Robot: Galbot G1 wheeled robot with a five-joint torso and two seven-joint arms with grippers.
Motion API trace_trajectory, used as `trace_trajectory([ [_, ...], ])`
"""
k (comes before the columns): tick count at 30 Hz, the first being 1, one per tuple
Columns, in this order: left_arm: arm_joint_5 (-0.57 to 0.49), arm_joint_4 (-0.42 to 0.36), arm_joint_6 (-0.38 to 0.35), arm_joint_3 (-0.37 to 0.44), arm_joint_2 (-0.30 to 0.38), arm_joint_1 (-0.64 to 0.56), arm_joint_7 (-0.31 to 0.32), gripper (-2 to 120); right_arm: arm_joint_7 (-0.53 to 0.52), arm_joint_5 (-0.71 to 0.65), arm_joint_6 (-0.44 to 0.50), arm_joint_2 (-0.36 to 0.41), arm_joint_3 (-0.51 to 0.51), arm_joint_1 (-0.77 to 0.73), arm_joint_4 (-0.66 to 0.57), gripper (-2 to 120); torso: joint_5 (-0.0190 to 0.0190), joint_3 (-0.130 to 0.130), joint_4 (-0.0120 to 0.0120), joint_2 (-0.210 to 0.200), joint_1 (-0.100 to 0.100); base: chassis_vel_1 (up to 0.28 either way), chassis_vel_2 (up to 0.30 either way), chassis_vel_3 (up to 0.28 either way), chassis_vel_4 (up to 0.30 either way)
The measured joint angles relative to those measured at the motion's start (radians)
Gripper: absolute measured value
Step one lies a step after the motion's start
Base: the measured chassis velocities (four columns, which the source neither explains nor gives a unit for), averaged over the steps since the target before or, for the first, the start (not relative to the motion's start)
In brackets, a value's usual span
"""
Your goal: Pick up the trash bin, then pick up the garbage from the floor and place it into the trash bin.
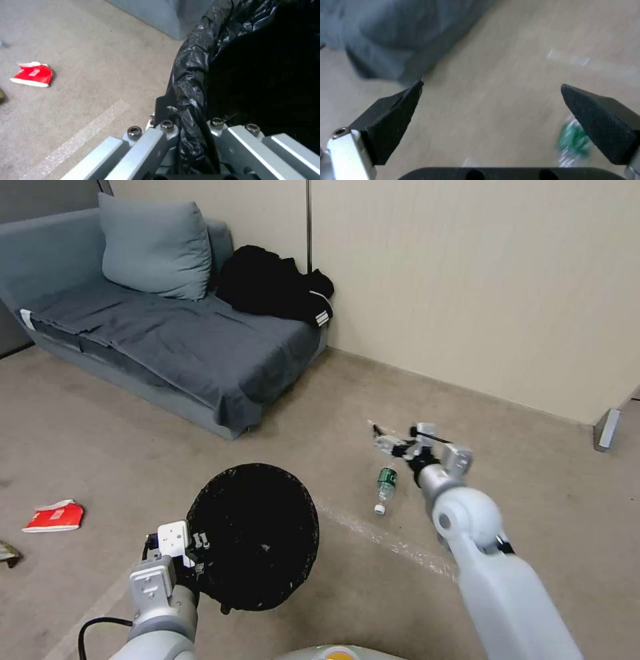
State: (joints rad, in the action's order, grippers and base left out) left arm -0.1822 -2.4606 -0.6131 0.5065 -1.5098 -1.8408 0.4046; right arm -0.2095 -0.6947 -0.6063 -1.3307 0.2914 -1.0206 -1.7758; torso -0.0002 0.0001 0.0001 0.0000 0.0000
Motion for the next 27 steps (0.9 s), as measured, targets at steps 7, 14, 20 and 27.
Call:
trace_trajectory([
  [7,0.002,-0.018,0.001,-0.001,-0.001,0.003,0.000,1,-0.016,-0.046,-0.049,-0.005,-0.074,0.090,0.195,100,0.0003,0.000,-0.0001,0.000,0.000,0.000,0.000,0.000,0.000],
  [14,0.005,-0.021,0.002,-0.001,-0.003,0.003,0.001,1,-0.001,0.039,-0.039,-0.019,-0.125,0.135,0.354,100,0.0002,0.000,-0.0001,0.000,0.000,0.000,0.000,0.000,0.000],
  [20,0.008,-0.024,0.003,0.000,-0.005,0.001,0.002,1,0.023,0.094,-0.016,-0.021,-0.134,0.175,0.438,100,0.0002,0.000,0.0000,0.000,0.000,0.000,0.000,0.000,0.000],
  [27,0.015,-0.023,0.006,-0.003,-0.007,0.001,0.003,1,0.027,0.110,-0.006,-0.015,-0.130,0.188,0.446,100,0.0002,0.000,-0.0001,0.000,0.000,0.000,0.000,0.000,0.000],
])
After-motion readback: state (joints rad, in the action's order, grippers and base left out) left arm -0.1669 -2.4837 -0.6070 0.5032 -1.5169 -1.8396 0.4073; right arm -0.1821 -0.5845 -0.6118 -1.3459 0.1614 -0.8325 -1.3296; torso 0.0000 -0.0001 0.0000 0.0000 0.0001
